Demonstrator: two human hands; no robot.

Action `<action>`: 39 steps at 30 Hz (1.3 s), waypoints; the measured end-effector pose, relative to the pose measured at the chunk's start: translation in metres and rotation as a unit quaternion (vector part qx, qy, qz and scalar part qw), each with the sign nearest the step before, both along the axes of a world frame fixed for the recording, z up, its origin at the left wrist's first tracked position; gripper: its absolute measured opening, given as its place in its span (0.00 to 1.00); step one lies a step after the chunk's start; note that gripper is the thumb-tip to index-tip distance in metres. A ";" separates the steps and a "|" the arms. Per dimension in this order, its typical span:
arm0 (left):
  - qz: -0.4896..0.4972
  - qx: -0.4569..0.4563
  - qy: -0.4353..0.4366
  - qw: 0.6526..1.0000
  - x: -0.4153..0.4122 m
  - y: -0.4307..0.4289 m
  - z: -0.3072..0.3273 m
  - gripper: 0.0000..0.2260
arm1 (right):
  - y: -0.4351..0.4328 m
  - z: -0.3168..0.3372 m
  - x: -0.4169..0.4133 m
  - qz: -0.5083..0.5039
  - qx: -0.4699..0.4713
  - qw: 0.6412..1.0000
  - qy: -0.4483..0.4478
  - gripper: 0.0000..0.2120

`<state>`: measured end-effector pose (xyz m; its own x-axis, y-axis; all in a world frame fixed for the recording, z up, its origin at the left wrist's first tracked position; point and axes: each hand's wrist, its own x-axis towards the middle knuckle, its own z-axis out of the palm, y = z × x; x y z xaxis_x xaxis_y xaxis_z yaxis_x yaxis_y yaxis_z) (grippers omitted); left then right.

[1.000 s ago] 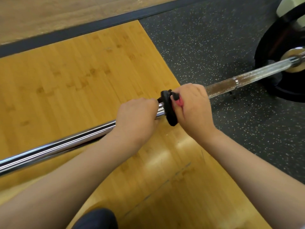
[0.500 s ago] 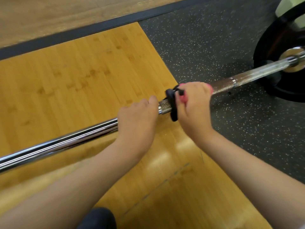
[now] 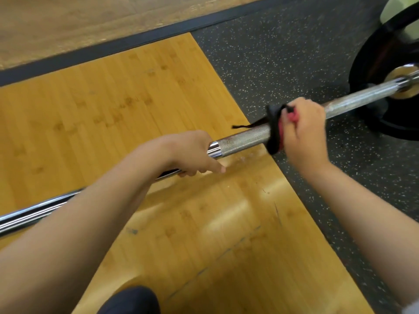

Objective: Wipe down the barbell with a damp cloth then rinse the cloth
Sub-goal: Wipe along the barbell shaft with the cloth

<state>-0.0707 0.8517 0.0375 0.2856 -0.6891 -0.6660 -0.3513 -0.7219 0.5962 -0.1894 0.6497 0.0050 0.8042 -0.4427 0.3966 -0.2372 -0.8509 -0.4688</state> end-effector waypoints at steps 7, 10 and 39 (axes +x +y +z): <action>0.007 -0.031 -0.336 0.941 -0.026 0.006 -0.011 0.14 | 0.009 0.000 -0.002 -0.019 0.010 0.999 -0.026 0.09; 0.007 -0.048 -0.524 0.850 -0.055 0.008 -0.013 0.13 | 0.065 -0.004 0.005 0.058 -0.006 0.998 -0.032 0.12; 0.032 -0.043 -0.479 0.876 -0.048 0.021 -0.011 0.07 | 0.097 -0.005 0.009 0.154 -0.032 0.987 -0.022 0.11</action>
<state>-0.1183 0.8723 0.0265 0.7257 -0.6866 -0.0455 -0.6802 -0.7257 0.1031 -0.1803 0.7472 -0.0003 0.8784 -0.1524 0.4529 0.0573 -0.9073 -0.4166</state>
